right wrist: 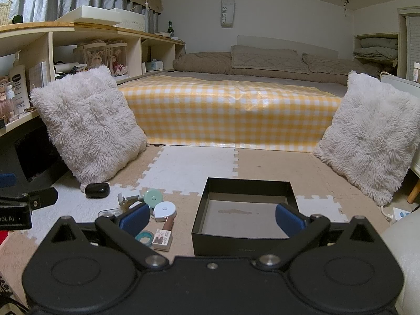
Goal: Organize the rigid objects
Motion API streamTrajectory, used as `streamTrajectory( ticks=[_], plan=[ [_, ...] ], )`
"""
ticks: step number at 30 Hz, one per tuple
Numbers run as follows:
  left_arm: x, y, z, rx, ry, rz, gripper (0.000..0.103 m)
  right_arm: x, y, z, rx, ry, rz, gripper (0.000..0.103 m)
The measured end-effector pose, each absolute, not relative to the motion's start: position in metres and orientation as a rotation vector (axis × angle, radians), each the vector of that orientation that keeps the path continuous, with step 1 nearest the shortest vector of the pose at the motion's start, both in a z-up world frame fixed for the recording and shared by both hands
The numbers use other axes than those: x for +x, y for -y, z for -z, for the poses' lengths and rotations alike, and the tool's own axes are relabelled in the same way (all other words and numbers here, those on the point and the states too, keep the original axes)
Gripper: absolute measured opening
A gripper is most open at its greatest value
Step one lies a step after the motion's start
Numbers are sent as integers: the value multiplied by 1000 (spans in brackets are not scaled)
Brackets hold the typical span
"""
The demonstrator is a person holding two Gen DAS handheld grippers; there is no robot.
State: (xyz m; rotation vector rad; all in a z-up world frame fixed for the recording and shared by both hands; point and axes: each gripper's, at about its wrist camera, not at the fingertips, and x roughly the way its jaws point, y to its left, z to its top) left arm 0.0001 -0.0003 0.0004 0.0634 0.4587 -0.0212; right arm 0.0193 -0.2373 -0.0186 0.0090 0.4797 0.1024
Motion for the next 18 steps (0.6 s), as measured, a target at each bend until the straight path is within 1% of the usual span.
streamTrajectory(
  ticks=[4,12,18],
  plan=[
    [7,11,1,60,-457,32,103,21,240,16,34,-475,-108,103],
    [11,4,-6,38,-455,31,103,33,250,13,61,-450,-44,103],
    [24,6,-8,54,-438,14,103,56,272,10,78,-460,4,103]
  ],
)
